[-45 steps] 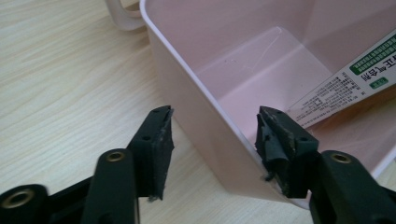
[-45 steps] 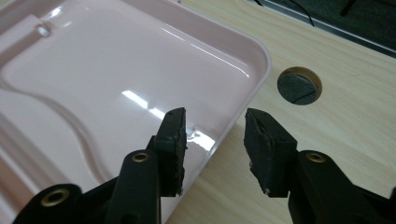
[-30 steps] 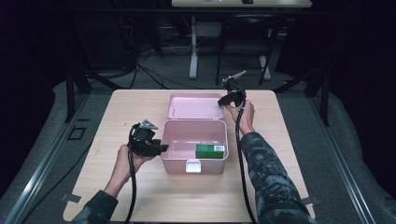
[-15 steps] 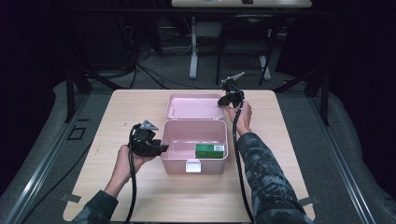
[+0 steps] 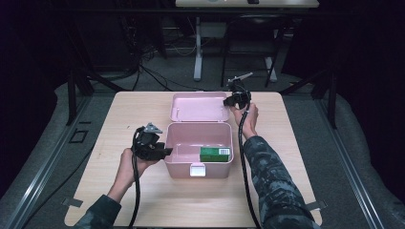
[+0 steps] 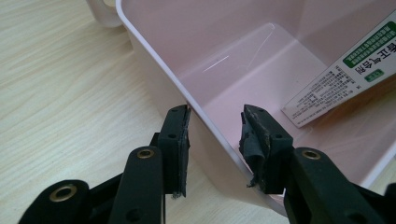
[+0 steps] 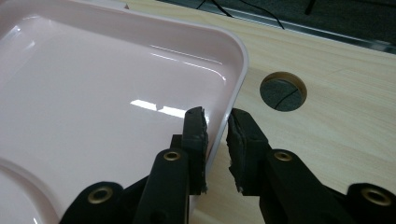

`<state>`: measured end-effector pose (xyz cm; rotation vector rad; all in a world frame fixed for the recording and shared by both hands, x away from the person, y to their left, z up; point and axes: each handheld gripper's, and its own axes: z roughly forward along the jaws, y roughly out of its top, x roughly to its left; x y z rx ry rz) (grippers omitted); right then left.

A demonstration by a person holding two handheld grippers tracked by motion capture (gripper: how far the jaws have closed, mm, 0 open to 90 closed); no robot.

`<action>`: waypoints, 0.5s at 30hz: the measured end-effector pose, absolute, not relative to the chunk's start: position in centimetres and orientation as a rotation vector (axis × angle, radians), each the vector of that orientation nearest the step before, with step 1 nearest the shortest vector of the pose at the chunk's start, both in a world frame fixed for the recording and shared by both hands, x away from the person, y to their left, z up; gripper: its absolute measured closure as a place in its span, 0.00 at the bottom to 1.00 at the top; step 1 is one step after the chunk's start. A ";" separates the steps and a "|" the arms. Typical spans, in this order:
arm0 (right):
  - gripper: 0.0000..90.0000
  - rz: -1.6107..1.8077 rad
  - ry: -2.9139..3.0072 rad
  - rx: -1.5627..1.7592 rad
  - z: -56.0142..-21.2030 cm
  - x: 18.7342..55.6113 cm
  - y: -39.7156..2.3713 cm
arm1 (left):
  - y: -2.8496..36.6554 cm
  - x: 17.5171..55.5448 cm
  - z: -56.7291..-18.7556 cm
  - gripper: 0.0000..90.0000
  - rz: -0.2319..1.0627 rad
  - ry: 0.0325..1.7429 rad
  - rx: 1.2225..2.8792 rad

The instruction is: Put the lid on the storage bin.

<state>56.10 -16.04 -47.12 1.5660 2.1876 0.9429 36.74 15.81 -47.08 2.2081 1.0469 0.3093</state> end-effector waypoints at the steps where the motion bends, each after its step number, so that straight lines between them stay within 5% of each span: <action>1: 0.86 0.948 2.180 1.568 -47.1 56.0 -16.1 | 15.8 36.7 -47.1 0.69 0.309 1.049 2.207; 15: 0.89 1.072 2.098 1.531 -45.5 54.9 -16.6 | 15.7 36.7 -47.1 0.69 0.325 1.049 2.211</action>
